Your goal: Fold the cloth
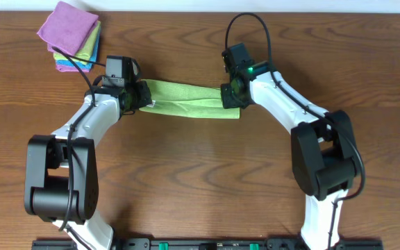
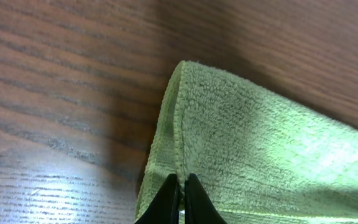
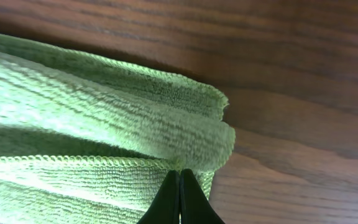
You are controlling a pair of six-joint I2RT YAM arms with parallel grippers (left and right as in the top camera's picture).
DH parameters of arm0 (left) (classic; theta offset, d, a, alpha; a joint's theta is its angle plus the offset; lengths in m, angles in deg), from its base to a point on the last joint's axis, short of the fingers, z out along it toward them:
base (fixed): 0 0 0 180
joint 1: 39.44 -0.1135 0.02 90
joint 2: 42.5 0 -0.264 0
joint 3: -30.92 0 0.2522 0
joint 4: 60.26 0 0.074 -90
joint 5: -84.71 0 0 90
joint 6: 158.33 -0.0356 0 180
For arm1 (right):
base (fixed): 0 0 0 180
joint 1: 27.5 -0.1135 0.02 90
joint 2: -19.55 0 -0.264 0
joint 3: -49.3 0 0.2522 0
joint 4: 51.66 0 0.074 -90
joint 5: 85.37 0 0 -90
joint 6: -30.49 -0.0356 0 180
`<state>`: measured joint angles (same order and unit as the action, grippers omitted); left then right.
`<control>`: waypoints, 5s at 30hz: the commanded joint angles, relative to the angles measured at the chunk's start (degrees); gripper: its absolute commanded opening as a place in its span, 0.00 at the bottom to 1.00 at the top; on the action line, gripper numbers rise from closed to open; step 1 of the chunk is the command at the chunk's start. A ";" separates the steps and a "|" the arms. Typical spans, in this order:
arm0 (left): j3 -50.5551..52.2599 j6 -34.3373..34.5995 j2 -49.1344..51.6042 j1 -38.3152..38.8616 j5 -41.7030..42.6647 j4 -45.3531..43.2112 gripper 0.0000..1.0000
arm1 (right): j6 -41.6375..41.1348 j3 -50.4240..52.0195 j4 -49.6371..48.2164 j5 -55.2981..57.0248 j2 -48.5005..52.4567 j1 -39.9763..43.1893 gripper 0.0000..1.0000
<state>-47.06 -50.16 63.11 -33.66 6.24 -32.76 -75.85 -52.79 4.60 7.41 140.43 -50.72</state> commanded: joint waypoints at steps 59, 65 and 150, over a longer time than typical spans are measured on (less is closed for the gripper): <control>-1.18 -3.82 3.54 3.26 5.88 -6.51 0.06 | 0.81 -8.20 7.02 -5.97 -6.45 2.95 0.01; -1.18 -2.73 7.67 3.26 5.92 -6.93 0.06 | 0.79 -7.08 6.14 -9.99 -2.64 2.89 0.02; -1.18 1.57 8.28 3.37 4.59 2.21 0.06 | 11.58 7.82 -12.41 -61.20 11.91 15.43 0.29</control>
<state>-49.25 -48.82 70.32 -30.54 12.51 -31.45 -62.37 -45.47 -7.53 -56.08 149.39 -32.69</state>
